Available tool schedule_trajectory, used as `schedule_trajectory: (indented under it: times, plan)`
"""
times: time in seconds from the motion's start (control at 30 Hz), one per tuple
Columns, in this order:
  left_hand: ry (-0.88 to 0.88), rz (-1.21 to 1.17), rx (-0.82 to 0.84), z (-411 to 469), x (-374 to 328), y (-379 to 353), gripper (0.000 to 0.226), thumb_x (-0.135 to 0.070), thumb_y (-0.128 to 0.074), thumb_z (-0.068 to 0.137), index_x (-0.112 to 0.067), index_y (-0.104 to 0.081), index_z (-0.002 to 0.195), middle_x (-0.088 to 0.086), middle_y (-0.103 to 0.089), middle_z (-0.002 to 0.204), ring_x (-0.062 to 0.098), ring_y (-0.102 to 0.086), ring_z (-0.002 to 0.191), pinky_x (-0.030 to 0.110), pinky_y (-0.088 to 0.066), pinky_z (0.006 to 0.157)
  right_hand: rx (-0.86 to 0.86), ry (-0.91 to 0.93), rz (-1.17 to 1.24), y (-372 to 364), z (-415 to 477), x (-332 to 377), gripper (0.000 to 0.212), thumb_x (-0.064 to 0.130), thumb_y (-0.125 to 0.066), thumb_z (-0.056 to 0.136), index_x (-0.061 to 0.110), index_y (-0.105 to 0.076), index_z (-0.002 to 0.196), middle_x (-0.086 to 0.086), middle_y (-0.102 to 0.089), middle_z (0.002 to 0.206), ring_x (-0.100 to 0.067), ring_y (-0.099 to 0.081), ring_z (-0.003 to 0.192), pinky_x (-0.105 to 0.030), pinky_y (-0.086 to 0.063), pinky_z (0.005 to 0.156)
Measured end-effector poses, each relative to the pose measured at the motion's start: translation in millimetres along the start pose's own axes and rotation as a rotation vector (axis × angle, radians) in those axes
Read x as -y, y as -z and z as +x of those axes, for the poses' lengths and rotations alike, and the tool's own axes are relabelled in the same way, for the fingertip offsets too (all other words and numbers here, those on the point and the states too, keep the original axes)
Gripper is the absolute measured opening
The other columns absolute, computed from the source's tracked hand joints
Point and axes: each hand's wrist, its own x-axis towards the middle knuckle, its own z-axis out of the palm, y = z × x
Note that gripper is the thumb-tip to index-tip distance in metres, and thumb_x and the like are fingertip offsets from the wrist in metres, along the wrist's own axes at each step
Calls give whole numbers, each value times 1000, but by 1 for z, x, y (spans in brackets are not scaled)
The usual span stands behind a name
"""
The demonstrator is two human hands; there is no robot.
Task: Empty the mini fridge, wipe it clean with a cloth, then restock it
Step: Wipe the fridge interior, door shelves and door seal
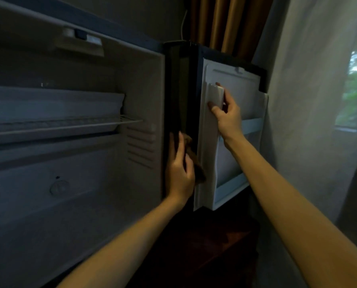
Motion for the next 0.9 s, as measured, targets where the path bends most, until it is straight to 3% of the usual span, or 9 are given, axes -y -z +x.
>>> schedule_trajectory:
  times: [0.1, 0.17, 0.27, 0.4, 0.5, 0.6, 0.73, 0.8, 0.9]
  plan:
    - [41, 62, 61, -44, 21, 1, 64, -47, -41, 96, -27, -15, 151, -2, -13, 161, -2, -11, 145, 10, -14, 113, -15, 28, 6, -2, 1, -6, 50, 10, -55, 96, 19, -42, 144, -3, -53, 131, -15, -54, 111, -19, -52, 84]
    - [27, 65, 87, -53, 29, 4, 60, -39, -45, 99, -28, -14, 150, -4, -13, 161, -4, -16, 144, 11, -19, 113, -28, 49, 0, -3, 2, -8, 50, 10, -55, 96, 17, -42, 144, -5, -53, 132, -14, -55, 110, -16, -51, 84]
    - [-11, 8, 66, -26, 27, 4, 63, -2, -47, 97, -18, -16, 149, 2, -17, 159, -14, -24, 137, 8, -23, 110, -50, 62, -16, -4, 2, -10, 50, 10, -56, 96, 17, -42, 144, 1, -54, 126, -4, -54, 104, -11, -49, 81]
    - [-83, -28, -38, 69, -6, 1, 66, 2, -46, 96, -9, -10, 150, 17, -38, 150, 22, -43, 135, 28, -31, 113, -51, 72, -26, -4, 1, -11, 50, 11, -56, 96, 18, -42, 144, 1, -55, 125, 0, -55, 101, -13, -50, 82]
    - [-166, 19, -122, 123, -30, -5, 60, -2, -44, 98, -2, -14, 150, 18, -28, 155, 29, -32, 141, 28, -28, 115, -64, 82, -28, -5, 2, -12, 49, 10, -56, 96, 17, -43, 143, 5, -55, 122, 12, -54, 99, -9, -48, 81]
    - [-197, 6, -173, 100, -21, -14, 58, 3, -43, 96, -2, -18, 149, 17, -22, 157, 24, -25, 145, 19, -21, 116, -66, 80, -23, -5, 2, -14, 49, 8, -55, 96, 17, -42, 143, 6, -54, 121, 16, -54, 95, -7, -46, 76]
    - [-83, -25, -38, -21, 28, -10, 53, -18, -39, 103, -15, -19, 152, 2, -24, 159, 12, -27, 144, 30, -25, 117, -72, 67, -22, -6, 2, -14, 51, 11, -55, 96, 21, -41, 145, -1, -55, 129, -3, -56, 103, -15, -51, 83]
    - [-1, -34, 15, -62, 43, -2, 58, -9, -41, 101, -23, -16, 152, -1, -25, 159, 2, -29, 142, 22, -27, 114, -71, 61, -26, -6, 1, -14, 51, 12, -55, 97, 21, -41, 145, -4, -55, 132, -12, -56, 110, -21, -51, 86]
    - [110, -72, 45, -40, 33, 4, 60, -4, -41, 101, -27, -15, 150, 1, -35, 154, -8, -34, 135, 13, -28, 110, -77, 59, -33, -6, 0, -11, 51, 11, -54, 97, 22, -41, 144, -6, -54, 132, -10, -56, 105, -14, -50, 77]
